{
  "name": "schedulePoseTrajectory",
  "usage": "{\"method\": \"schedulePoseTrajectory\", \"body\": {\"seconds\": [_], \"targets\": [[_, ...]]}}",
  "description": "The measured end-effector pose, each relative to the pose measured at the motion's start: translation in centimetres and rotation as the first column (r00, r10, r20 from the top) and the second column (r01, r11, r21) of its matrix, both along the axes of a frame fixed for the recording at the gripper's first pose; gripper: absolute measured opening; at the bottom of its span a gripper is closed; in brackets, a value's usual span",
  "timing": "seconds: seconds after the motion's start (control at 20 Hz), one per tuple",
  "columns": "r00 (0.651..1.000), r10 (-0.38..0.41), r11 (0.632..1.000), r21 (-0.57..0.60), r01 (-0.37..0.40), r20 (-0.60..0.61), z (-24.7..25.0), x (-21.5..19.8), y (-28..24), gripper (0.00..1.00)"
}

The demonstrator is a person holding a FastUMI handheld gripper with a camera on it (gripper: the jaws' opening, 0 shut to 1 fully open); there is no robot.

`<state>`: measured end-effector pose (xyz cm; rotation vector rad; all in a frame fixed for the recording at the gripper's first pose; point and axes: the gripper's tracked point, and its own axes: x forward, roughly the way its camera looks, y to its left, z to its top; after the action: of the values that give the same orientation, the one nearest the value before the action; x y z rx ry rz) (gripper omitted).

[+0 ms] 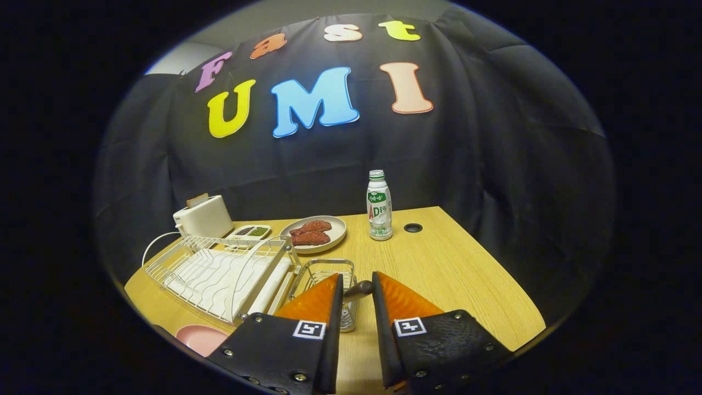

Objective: Take the plate from the dish rack, then take the spoon from the basket and place it into the plate.

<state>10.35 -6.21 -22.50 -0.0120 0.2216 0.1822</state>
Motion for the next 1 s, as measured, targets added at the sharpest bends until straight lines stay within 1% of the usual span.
{"method": "schedulePoseTrajectory", "body": {"seconds": [0.15, 0.25, 0.3, 0.35, 0.4, 0.45, 0.5, 0.55, 0.7, 0.8, 1.0], "targets": [[1.000, -0.023, 1.000, 0.010, 0.023, 0.020, 0.1, 1.0, 0.1, 0.31], [0.999, -0.035, 0.999, 0.035, 0.035, 0.019, 0.0, 2.1, 0.1, 0.26], [0.999, -0.033, 0.999, 0.041, 0.033, 0.010, 0.2, 1.3, 0.3, 0.24], [1.000, -0.015, 0.998, 0.064, 0.013, 0.018, 0.6, 1.3, 0.8, 0.25], [1.000, -0.011, 0.997, 0.073, 0.010, 0.013, 0.6, 1.4, 1.4, 0.20], [1.000, 0.028, 0.997, 0.073, -0.027, -0.001, 0.3, 1.1, 2.4, 0.15], [0.999, 0.035, 0.997, 0.069, -0.035, 0.002, 0.8, 1.0, 2.9, 0.15], [0.999, 0.050, 0.998, 0.044, -0.050, 0.002, 1.1, 0.8, 3.5, 0.06], [0.997, 0.071, 0.997, -0.023, -0.071, -0.001, 1.5, 0.6, 4.8, 0.06], [0.997, 0.074, 0.996, -0.048, -0.074, -0.013, 1.9, 0.5, 5.1, 0.06], [0.999, 0.033, 0.997, -0.068, -0.033, -0.008, 3.9, 0.3, 4.2, 0.06]]}}
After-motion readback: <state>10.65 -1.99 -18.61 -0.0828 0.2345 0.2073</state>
